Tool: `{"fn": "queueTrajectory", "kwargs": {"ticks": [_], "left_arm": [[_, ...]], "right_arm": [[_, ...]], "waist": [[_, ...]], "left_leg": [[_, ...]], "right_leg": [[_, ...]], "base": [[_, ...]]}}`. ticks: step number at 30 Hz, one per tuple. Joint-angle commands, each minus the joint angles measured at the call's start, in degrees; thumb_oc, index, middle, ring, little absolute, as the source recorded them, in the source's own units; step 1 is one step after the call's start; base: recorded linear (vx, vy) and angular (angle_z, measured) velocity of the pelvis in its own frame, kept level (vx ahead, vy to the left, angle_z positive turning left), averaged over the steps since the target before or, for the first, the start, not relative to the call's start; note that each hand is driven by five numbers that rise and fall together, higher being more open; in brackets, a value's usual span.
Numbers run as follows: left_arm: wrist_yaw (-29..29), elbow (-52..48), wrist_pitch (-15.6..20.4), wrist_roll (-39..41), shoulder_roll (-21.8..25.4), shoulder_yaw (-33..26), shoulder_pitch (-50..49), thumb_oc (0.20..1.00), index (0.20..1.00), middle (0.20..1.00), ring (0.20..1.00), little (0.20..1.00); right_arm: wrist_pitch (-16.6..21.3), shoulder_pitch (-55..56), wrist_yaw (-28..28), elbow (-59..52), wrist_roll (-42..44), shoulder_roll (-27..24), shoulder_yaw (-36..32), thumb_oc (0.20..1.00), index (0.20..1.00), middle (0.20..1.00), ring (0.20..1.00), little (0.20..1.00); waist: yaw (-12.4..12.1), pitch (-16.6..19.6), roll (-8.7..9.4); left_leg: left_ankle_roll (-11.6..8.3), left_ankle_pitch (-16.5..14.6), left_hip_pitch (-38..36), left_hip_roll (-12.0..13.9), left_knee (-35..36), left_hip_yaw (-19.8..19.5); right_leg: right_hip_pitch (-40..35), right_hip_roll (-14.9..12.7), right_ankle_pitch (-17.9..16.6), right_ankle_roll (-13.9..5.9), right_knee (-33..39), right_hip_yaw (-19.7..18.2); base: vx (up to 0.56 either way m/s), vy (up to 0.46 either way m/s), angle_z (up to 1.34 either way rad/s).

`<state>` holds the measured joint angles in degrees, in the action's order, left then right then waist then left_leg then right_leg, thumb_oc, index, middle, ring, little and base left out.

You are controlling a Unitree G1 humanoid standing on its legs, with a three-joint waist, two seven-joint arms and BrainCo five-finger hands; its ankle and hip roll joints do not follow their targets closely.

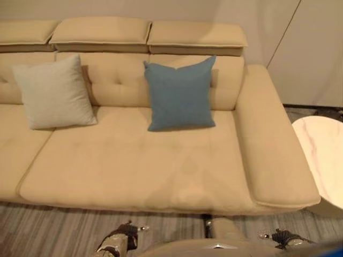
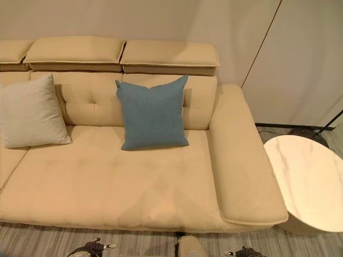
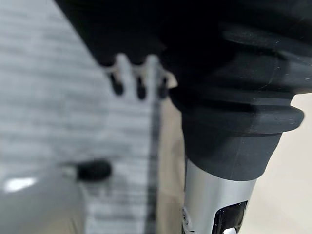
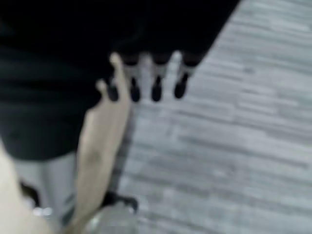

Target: Pick up all the scattered cushions and arrange them neatly on the sofa.

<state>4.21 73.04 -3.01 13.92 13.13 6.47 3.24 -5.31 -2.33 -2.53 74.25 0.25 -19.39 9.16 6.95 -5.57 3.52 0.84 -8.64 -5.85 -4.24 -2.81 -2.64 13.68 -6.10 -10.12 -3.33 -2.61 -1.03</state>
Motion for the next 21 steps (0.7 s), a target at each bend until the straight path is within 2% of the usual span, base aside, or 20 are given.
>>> {"fn": "queueTrajectory", "kwargs": {"ticks": [1,2,3,4,5,7,10,11,12,15,21], "left_arm": [[1.26,-1.84,0.98,-2.09,2.98,-2.03,-1.27,1.0,1.0,1.0,1.0,1.0],[1.37,-1.91,1.06,-2.76,3.31,-1.58,-0.93,1.0,1.0,1.0,1.0,1.0],[0.58,-1.72,0.97,-3.67,4.65,-1.63,-0.9,1.0,1.0,1.0,1.0,1.0],[0.68,-1.68,1.01,-3.65,4.9,-1.75,-0.86,1.0,1.0,1.0,1.0,1.0],[0.69,-1.68,1.01,-3.65,4.88,-1.74,-0.86,1.0,1.0,1.0,1.0,1.0],[1.03,-1.19,0.75,-4.65,5.23,-1.78,-0.91,1.0,1.0,1.0,1.0,1.0],[1.36,-0.53,0.4,-4.87,5.54,-2.04,-0.82,1.0,1.0,1.0,1.0,1.0],[1.79,-0.1,0.41,-4.47,5.45,-2.54,-0.71,1.0,1.0,1.0,1.0,1.0],[1.79,-0.1,0.41,-4.47,5.45,-2.54,-0.71,1.0,1.0,1.0,1.0,1.0],[2.03,0.9,0.32,-4.35,5.07,-3.7,-1.49,1.0,1.0,1.0,1.0,1.0],[2.51,2.25,-0.1,-2.8,4.61,-5.19,-2.01,1.0,1.0,1.0,1.0,1.0]], "right_arm": [[-0.45,-3.85,-0.91,-0.25,-1.14,0.2,1.04,1.0,1.0,1.0,1.0,1.0],[-0.45,-4.14,-0.94,-0.04,-1.22,0.35,1.27,1.0,1.0,1.0,1.0,1.0],[-0.31,-4.44,-0.76,0.12,-1.84,0.28,2.08,1.0,1.0,1.0,1.0,1.0],[-0.31,-4.43,-0.66,0.6,-2.09,0.26,2.24,1.0,1.0,1.0,1.0,1.0],[-0.3,-4.43,-0.66,0.61,-2.09,0.25,2.24,1.0,1.0,1.0,1.0,1.0],[-0.31,-4.8,-0.61,0.88,-3.13,0.48,3.11,1.0,1.0,1.0,1.0,1.0],[-0.4,-5.22,-0.66,1.86,-3.76,0.9,3.81,1.0,1.0,1.0,1.0,1.0],[-0.51,-5.47,-0.9,1.7,-4.29,1.32,4.06,1.0,1.0,1.0,1.0,1.0],[-0.51,-5.47,-0.9,1.7,-4.29,1.32,4.06,1.0,1.0,1.0,1.0,1.0],[-0.02,-5.47,-0.91,0.85,-4.13,1.44,4.28,1.0,1.0,1.0,1.0,1.0],[-0.09,-5.84,-1.16,0.84,-4.1,1.25,4.97,1.0,1.0,1.0,1.0,1.0]], "waist": [[-0.72,-2.91,1.67],[-0.76,-3.37,1.55],[-1.07,-3.56,1.12],[-1.5,-3.4,0.83],[-1.55,-3.5,0.82],[-2.35,-2.77,0.06],[-3.38,-1.3,-0.22],[-4.79,-0.5,0.37],[-4.78,-0.51,0.37],[-4.99,1.25,1.39],[-5.3,1.62,1.51]], "left_leg": [[-1.79,-0.7,-0.59,0.96,-0.51,-0.41],[-1.45,-0.21,0.19,0.93,-0.48,-0.21],[-0.79,0.98,1.9,0.77,-0.59,-0.04],[-0.42,1.22,2.33,0.89,-0.45,0.23],[-0.42,1.13,2.19,0.91,-0.47,0.27],[-0.06,2.24,3.36,1.59,0.18,0.69],[-0.27,3.67,4.25,2.08,1.62,0.65],[-0.94,3.99,4.57,2.26,1.98,2.09],[-0.94,3.99,4.56,2.26,1.98,2.09],[-2.16,5.29,3.81,3.3,4.08,3.64],[-3.23,6.5,2.82,4.26,5.34,3.62]], "right_leg": [[-0.55,1.45,1.3,-6.36,0.53,1.54],[-0.04,1.65,1.98,-6.54,-0.69,1.18],[-0.69,2.4,4.12,-5.94,-3.94,-0.4],[-1.58,2.29,5.27,-5.39,-5.42,-0.24],[-1.64,2.32,5.4,-5.39,-5.56,-0.28],[-3.41,2.33,8.03,-4.34,-9.12,-0.56],[-6.39,2.6,9.84,-4.45,-9.83,-2.38],[-9.59,0.75,9.24,-5.0,-3.81,1.57],[-9.61,0.75,9.23,-5.0,-3.8,1.58],[-12.27,1.78,9.23,-5.16,2.15,1.84],[-14.83,2.82,8.92,-4.37,5.59,2.97]], "base": [[-0.23,0.105,-0.33],[-0.3,0.134,-0.34],[-0.37,0.162,-0.26],[-0.25,0.119,-0.33],[-0.15,0.044,-0.33],[-0.17,0.03,-0.29],[-0.14,-0.008,-0.13],[-0.06,-0.052,-0.23],[-0.07,-0.074,-0.26],[-0.01,-0.08,-0.1],[-0.04,-0.085,-0.01]]}}
